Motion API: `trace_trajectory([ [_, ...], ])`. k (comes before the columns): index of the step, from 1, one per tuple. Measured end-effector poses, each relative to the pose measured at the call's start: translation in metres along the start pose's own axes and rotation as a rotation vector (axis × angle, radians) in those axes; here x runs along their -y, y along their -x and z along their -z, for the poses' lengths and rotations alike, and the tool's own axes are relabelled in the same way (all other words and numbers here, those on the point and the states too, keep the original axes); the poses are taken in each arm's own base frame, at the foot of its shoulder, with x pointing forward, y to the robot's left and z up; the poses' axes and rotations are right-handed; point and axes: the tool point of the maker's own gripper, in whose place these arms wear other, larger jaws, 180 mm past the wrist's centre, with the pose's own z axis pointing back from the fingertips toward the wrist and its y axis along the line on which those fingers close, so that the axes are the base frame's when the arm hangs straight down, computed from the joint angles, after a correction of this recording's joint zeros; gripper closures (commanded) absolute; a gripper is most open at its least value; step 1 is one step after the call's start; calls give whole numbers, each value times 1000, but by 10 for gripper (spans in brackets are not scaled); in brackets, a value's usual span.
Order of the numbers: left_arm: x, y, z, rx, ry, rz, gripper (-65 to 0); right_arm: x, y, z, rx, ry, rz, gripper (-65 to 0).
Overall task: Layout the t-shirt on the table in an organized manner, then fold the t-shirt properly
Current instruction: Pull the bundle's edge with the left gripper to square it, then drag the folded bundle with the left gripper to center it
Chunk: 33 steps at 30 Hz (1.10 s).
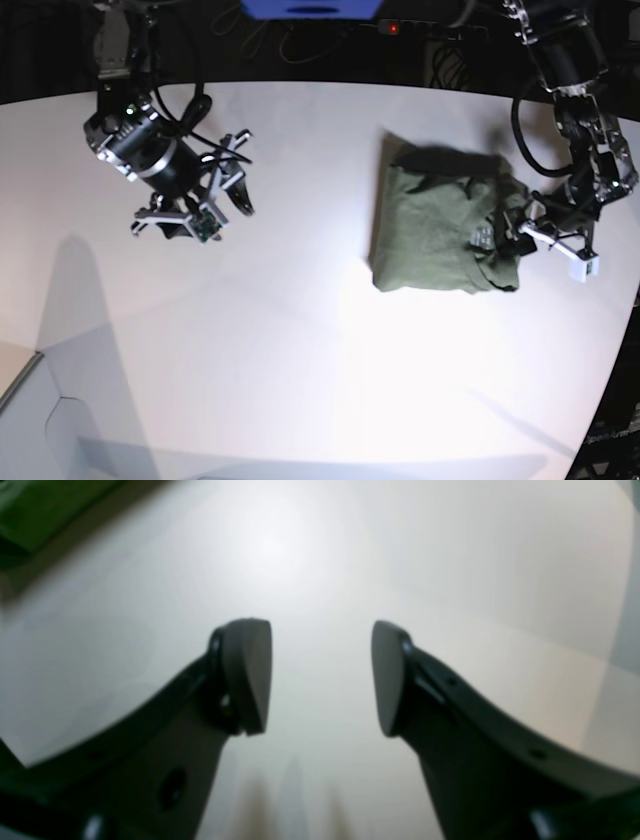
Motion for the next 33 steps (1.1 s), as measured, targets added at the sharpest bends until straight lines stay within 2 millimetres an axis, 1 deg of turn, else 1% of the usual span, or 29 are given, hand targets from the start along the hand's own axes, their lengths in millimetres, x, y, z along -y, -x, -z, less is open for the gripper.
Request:
trace_trajectory([
  [3,1,1,1,2,3,-2,-583,1,-1,0,2,2,-1,-324],
  [5,1,2,2,-3,1,-4,-582,1,0,0,0,2,-2,-324],
  [9,2,-4,6,6,10,-12,-582,1,-1,0,4,1,-1,-324],
  [10,1,-2,10,0,11,-26,-582,1,-1,0,4,3,-2,-324],
  [12,0,9,20,-43,16,-49,-582,2,-1,0,2,3,-3,-324],
  [15,12,10,33,-68,43,-7,-582,2,-2,1,3,5,-4,-324],
  [19,33,13,43,-74,79,66,-570,3,-2,0,2,8,-4,-324],
  [20,39,17,46,-83,90,89,-539,4,-1,0,1,8,-5,-324],
  [22,49,22,49,-104,113,135,-438,5,1,-1,-6,9,-11,-324],
  [24,58,26,53,-132,127,184,-284,8,3,-2,-12,14,-20,-324],
  [26,69,27,57,-144,147,237,-172,8,5,-2,-16,14,-18,-324],
  [28,80,24,63,-133,149,313,-107,8,6,-3,-16,15,-13,-324],
  [29,85,21,66,-124,146,361,-78,12,7,-4,-18,26,-5,-324],
  [32,102,18,74,-114,136,511,-7,31,16,-11,-36,82,16,-324],
  [33,108,16,76,-108,133,565,0,38,19,-14,-41,102,25,-324],
])
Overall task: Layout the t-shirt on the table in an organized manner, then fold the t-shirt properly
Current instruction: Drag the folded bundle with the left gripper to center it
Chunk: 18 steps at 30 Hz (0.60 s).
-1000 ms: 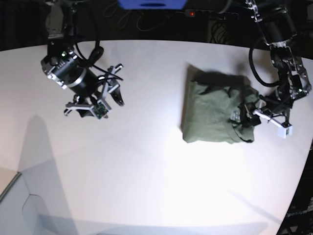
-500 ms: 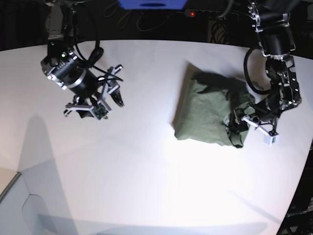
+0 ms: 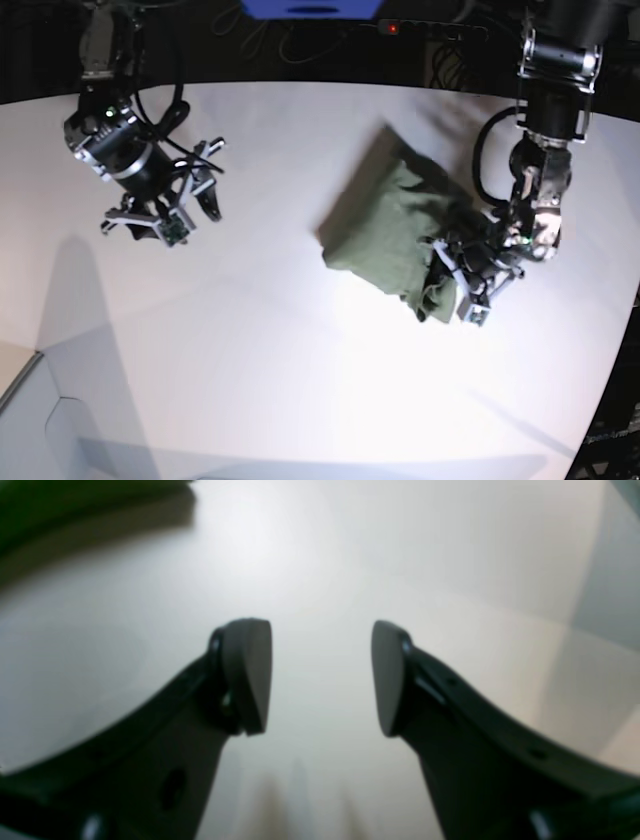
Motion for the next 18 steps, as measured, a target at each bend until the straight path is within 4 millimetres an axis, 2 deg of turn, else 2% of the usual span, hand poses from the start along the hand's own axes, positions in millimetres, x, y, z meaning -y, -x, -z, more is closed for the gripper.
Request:
trace_trajectory([
  [4,30,-25,14,23,27,206,-5,28,16,-11,-31,83,39,-324],
  [7,76,-42,22,79,150,415,-5,36,34,-20,-68,115,65,-324],
  [9,116,-50,22,110,277,570,-5,43,44,-26,-91,140,85,-324],
  [13,169,-70,25,145,353,735,-5,58,60,-39,-121,193,113,-324],
  [18,203,-79,34,155,302,913,-8,66,78,-52,-162,232,137,-324],
])
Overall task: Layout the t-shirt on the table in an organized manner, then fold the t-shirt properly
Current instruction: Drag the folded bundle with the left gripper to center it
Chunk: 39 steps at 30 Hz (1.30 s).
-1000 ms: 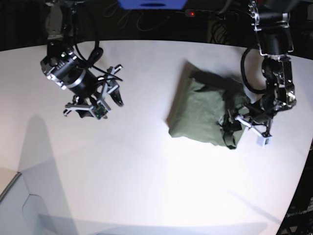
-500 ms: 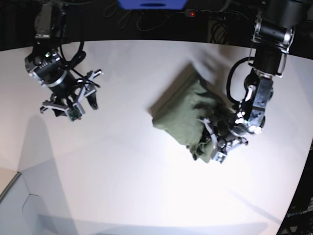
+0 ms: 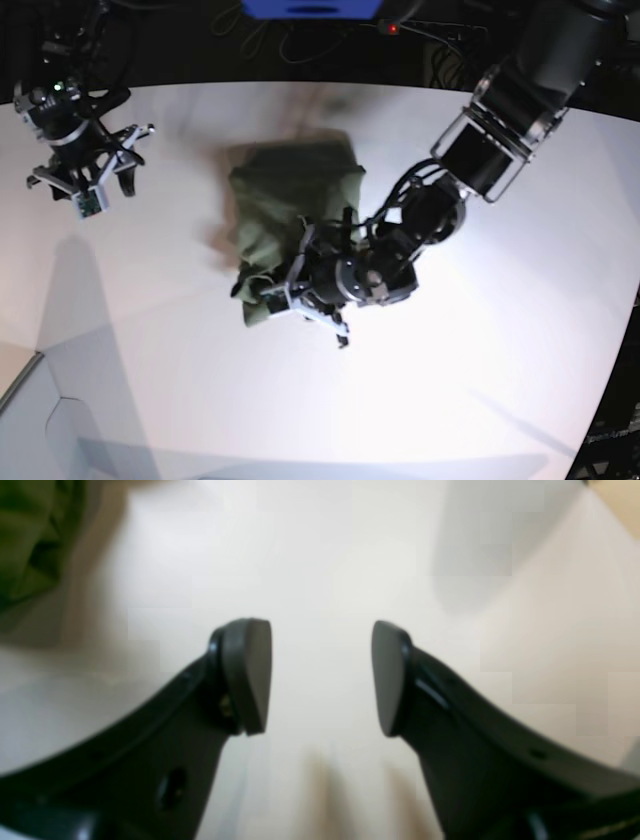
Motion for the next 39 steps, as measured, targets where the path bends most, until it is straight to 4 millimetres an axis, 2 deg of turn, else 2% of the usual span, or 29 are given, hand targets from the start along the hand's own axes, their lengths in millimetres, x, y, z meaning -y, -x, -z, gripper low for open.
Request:
trace_trajectory([
  [4,4,-16,11,-4,-15,70,-9,2,9,-4,-18,6,11,-324],
  [9,13,0,19,-58,5,61,-15,5,11,-6,-22,16,14,-324],
  [10,13,1,19,-62,5,61,-33,4,12,-6,-25,15,14,-324],
  [12,12,0,19,-60,3,61,-97,3,16,-7,-34,13,14,-324],
  [17,11,-1,18,-57,-1,66,-309,2,15,-7,-34,11,16,-324],
  [21,6,-4,17,-47,-10,64,-410,1,15,-6,-32,8,15,-324],
  [23,-4,-10,13,-39,-29,79,-420,1,15,-6,-32,8,14,-324],
  [29,-31,-49,-6,58,-106,109,-422,0,14,-6,-30,7,17,-324],
  [34,-89,-75,-47,170,-270,34,-422,-3,11,-4,-19,4,34,-324],
  [36,-98,-73,-53,180,-303,9,-422,-5,10,-4,-15,-1,36,-324],
  [39,-86,-46,-50,125,-273,9,-422,-11,9,-2,-16,-15,33,-324],
])
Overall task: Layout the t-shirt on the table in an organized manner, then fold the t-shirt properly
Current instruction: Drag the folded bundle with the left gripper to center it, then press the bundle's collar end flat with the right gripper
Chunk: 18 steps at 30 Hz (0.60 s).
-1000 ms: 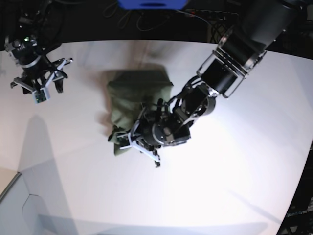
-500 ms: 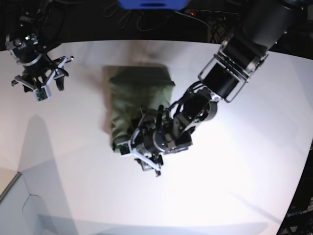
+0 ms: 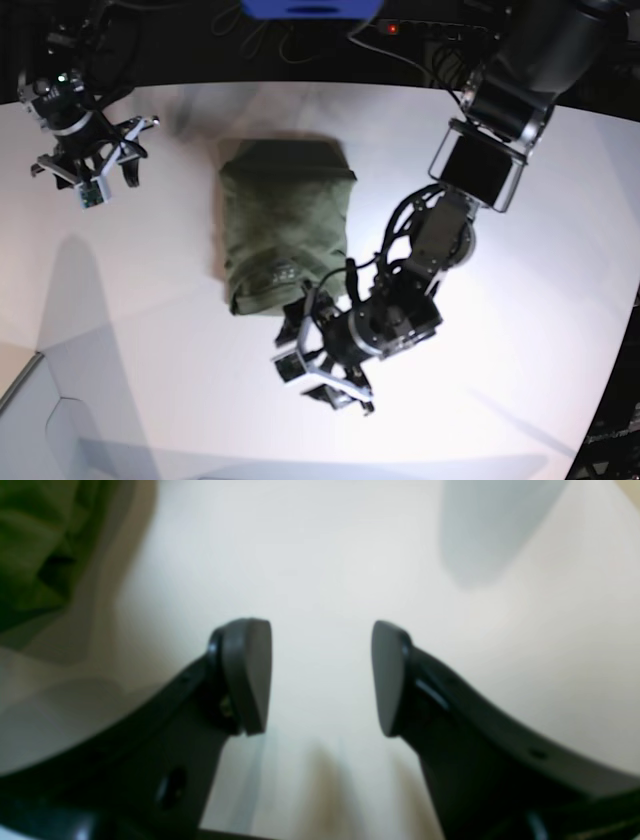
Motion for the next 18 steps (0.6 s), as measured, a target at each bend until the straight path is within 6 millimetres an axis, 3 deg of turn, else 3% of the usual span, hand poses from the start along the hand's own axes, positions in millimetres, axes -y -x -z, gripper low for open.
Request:
trace_trajectory([
  [3,-3,22,-6,-42,-2,3,-422,-12,-6,3,12,-35,-13,-324],
  [5,-23,37,-20,-48,-43,-23,-422,-15,-8,4,23,-42,-9,-324],
  [8,-60,107,-63,-215,-186,-117,-420,-16,-8,4,18,-44,-11,-319],
  [11,-64,159,-104,-321,-265,-218,-394,-31,-21,9,48,-76,-6,-249],
  [16,-70,203,-176,-403,-431,-351,-135,-52,-65,10,159,-122,-56,0],
  [18,-60,225,-206,-479,-474,-380,-8,-60,-83,11,206,-135,-37,0],
])
